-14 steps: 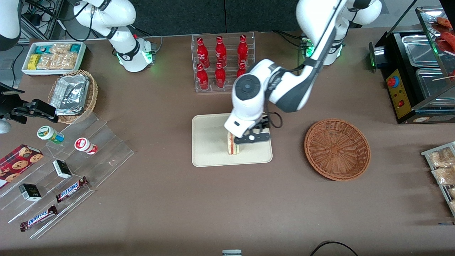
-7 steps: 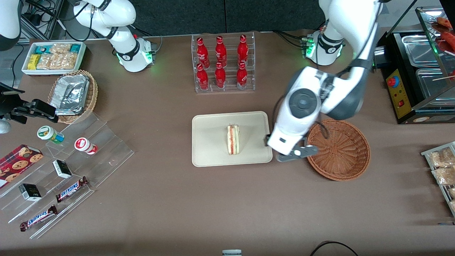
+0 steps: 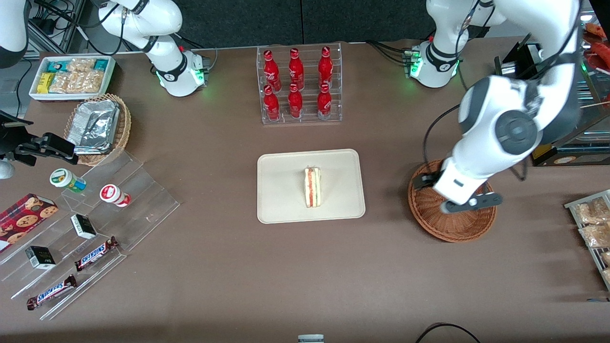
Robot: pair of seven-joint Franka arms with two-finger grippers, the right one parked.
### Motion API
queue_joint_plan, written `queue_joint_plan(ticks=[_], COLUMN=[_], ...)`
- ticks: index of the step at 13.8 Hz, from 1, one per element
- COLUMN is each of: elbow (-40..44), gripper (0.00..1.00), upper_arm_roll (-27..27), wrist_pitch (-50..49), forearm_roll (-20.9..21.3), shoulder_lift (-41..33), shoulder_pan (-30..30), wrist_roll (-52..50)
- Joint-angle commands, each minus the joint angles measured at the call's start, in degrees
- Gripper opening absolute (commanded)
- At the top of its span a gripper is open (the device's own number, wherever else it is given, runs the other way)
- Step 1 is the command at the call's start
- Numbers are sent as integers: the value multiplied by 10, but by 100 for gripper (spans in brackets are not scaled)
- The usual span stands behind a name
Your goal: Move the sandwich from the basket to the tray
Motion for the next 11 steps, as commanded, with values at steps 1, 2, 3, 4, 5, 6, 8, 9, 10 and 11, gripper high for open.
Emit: queue_joint_plan(ticks=[1, 2, 3, 4, 5, 6, 8, 9, 10, 11], elbow=[-29, -28, -27, -27, -25, -23, -12, -1, 12, 19], gripper=[100, 100, 100, 100, 100, 100, 100, 100, 100, 100], upper_arm_roll=[-6, -7, -7, -10, -22, -38, -48, -47, -46, -44], wrist_pitch=[-34, -59, -81, -99, -121, -144, -184, -204, -218, -223], forearm_roll=[-9, -19, -23, -24, -24, -24, -24, -23, -23, -22], shoulder_lift=[-53, -65, -82, -99, -117, -134, -152, -152, -152, -152], shoulder_pan=[30, 49, 60, 80, 98, 125, 142, 143, 150, 153], wrist_roll=[49, 76, 98, 113, 125, 137, 154, 170, 181, 188])
